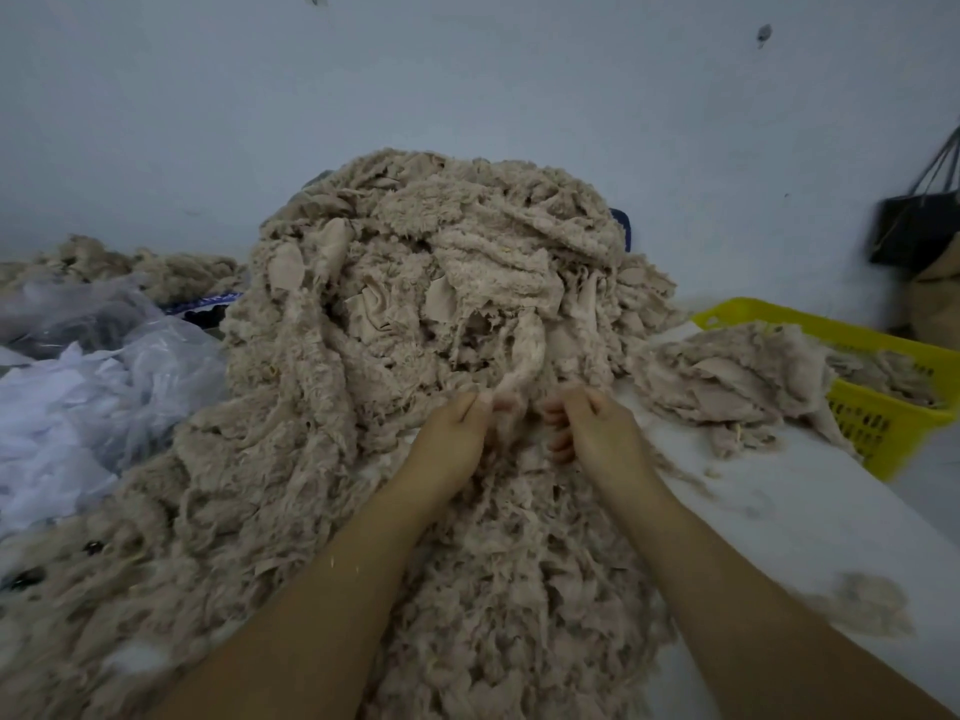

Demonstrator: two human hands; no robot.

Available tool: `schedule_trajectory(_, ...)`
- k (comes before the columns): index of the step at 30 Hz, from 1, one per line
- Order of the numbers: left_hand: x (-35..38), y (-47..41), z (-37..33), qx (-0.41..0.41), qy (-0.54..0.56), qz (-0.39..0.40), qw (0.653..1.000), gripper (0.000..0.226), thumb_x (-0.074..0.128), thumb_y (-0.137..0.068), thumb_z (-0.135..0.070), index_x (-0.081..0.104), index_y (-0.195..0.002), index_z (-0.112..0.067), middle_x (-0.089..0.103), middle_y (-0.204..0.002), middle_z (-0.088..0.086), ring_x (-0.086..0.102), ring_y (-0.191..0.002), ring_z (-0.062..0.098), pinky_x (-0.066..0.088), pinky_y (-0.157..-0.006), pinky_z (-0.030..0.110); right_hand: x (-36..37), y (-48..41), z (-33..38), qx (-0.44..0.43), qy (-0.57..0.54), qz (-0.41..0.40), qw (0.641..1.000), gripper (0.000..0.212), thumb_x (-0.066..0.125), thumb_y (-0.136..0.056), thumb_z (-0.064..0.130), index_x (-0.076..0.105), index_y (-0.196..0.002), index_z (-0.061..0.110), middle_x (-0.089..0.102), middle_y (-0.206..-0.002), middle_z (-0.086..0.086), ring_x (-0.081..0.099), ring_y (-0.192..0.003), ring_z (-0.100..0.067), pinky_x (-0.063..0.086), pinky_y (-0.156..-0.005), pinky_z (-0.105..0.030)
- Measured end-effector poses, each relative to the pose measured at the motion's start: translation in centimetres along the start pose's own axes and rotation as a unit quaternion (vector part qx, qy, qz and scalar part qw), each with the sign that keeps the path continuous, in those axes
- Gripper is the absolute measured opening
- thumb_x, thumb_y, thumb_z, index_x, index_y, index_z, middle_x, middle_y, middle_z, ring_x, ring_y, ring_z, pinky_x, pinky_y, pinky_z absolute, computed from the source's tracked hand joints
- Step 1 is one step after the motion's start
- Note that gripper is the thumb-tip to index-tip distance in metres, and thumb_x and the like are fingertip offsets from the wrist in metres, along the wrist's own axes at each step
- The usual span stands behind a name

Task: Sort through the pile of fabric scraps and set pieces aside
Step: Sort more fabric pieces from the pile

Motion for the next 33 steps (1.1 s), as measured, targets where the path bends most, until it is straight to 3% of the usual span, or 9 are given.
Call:
schedule_trajectory(6, 0.9, 1.9, -4.5, 0.162, 0.063, 0.022, 0.984, 0.041, 0.051, -0.104, -0.027, 0.077, -0.073, -0.035, 0.071, -0.088, -0.018, 0.067, -0.085, -0.002, 0.049, -0.076, 0.012, 2.0, 0.7, 0.5, 0.048, -0.146, 0.108, 0.982, 0.04, 0.059, -0.087, 0.057, 0.073, -0.099, 0.021, 0.074, -0.1, -0.007, 0.069, -0.094, -0.023, 0.055, -0.083, -0.043)
schedule_trajectory(9, 2.2, 2.4, -5.1, 0.187, 0.05, 0.087, 0.977, 0.043, 0.052, -0.103, -0.026, 0.075, -0.067, -0.029, 0.071, -0.079, -0.013, 0.067, -0.075, 0.004, 0.05, -0.071, 0.014, 2.6, 1.2, 0.8, 0.067, -0.214, 0.161, 0.961, 0.035, 0.064, -0.094, 0.033, 0.065, -0.06, 0.025, 0.061, -0.062, 0.001, 0.059, -0.061, -0.014, 0.048, -0.06, -0.032)
schedule_trajectory(13, 1.9, 1.9, -3.7, 0.126, 0.057, 0.073, 0.988, 0.052, 0.053, -0.101, -0.038, 0.063, -0.051, -0.026, 0.063, -0.057, -0.009, 0.057, -0.056, 0.007, 0.047, -0.064, 0.015, 2.9, 1.5, 1.5, 0.065, -0.258, 0.17, 0.949, 0.028, 0.056, -0.099, 0.026, 0.061, -0.074, 0.015, 0.062, -0.068, -0.008, 0.062, -0.064, -0.017, 0.051, -0.062, -0.032)
schedule_trajectory(16, 0.0, 0.9, -0.8, -0.021, 0.167, -0.024, 0.985, 0.047, 0.054, -0.097, -0.051, 0.07, -0.068, -0.018, 0.068, -0.07, 0.002, 0.062, -0.068, 0.017, 0.049, -0.071, 0.028, 3.8, 2.5, 2.9, -0.013, -0.159, 0.216, 0.963, 0.028, 0.057, -0.096, 0.033, 0.07, -0.072, 0.03, 0.069, -0.078, 0.001, 0.066, -0.08, -0.016, 0.053, -0.073, -0.032)
schedule_trajectory(19, 0.0, 0.5, 0.3, -0.087, 0.292, 0.007, 0.952, 0.035, 0.058, -0.098, -0.043, 0.074, -0.099, -0.012, 0.074, -0.093, 0.012, 0.069, -0.087, 0.026, 0.054, -0.081, 0.036, 5.9, 4.7, 3.6, -0.134, 0.091, 0.294, 0.942, 0.023, 0.056, -0.095, 0.042, 0.063, -0.076, 0.029, 0.061, -0.073, 0.013, 0.055, -0.068, -0.003, 0.045, -0.066, -0.023)
schedule_trajectory(21, 0.3, 0.4, 0.3, -0.102, 0.349, 0.025, 0.931, 0.028, 0.063, -0.095, -0.033, 0.077, -0.095, -0.009, 0.073, -0.089, 0.009, 0.07, -0.078, 0.017, 0.056, -0.07, 0.028, 7.3, 5.8, 3.3, -0.179, 0.158, 0.339, 0.91, 0.029, 0.055, -0.098, 0.038, 0.053, -0.075, 0.02, 0.05, -0.072, 0.008, 0.046, -0.065, -0.004, 0.038, -0.064, -0.027)
schedule_trajectory(24, 0.0, -0.1, 0.5, -0.13, 0.455, 0.01, 0.881, 0.022, 0.06, -0.097, -0.025, 0.074, -0.093, -0.009, 0.066, -0.08, 0.001, 0.063, -0.063, 0.008, 0.053, -0.058, 0.021, 7.4, 6.2, 3.5, -0.192, 0.155, 0.353, 0.902, 0.031, 0.055, -0.097, 0.038, 0.052, -0.078, 0.013, 0.046, -0.072, 0.008, 0.043, -0.065, -0.006, 0.034, -0.06, -0.024)
schedule_trajectory(28, -1.0, -0.7, 0.9, -0.145, 0.633, 0.001, 0.761, 0.024, 0.049, -0.103, -0.025, 0.063, -0.108, -0.006, 0.06, -0.074, -0.001, 0.052, -0.052, 0.005, 0.047, -0.051, 0.016, 6.9, 5.9, 3.1, -0.161, 0.155, 0.356, 0.907, 0.034, 0.055, -0.098, 0.033, 0.054, -0.089, -0.001, 0.045, -0.076, 0.001, 0.043, -0.068, -0.009, 0.032, -0.06, -0.026)
schedule_trajectory(33, -2.7, -1.5, 2.0, -0.134, 0.709, -0.049, 0.691, 0.025, 0.042, -0.106, -0.026, 0.056, -0.097, -0.007, 0.055, -0.062, -0.001, 0.04, -0.041, 0.003, 0.033, -0.043, 0.013, 6.2, 5.0, 3.4, -0.149, 0.12, 0.313, 0.93, 0.039, 0.053, -0.091, 0.036, 0.038, -0.056, 0.028, 0.034, -0.054, 0.015, 0.032, -0.05, -0.001, 0.026, -0.048, -0.017)
Point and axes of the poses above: each hand's wrist, its own y-axis away from the middle knuckle, its own x-axis out of the palm, z = x × y, the point moved 8 cm from there along -y, towards the middle knuckle
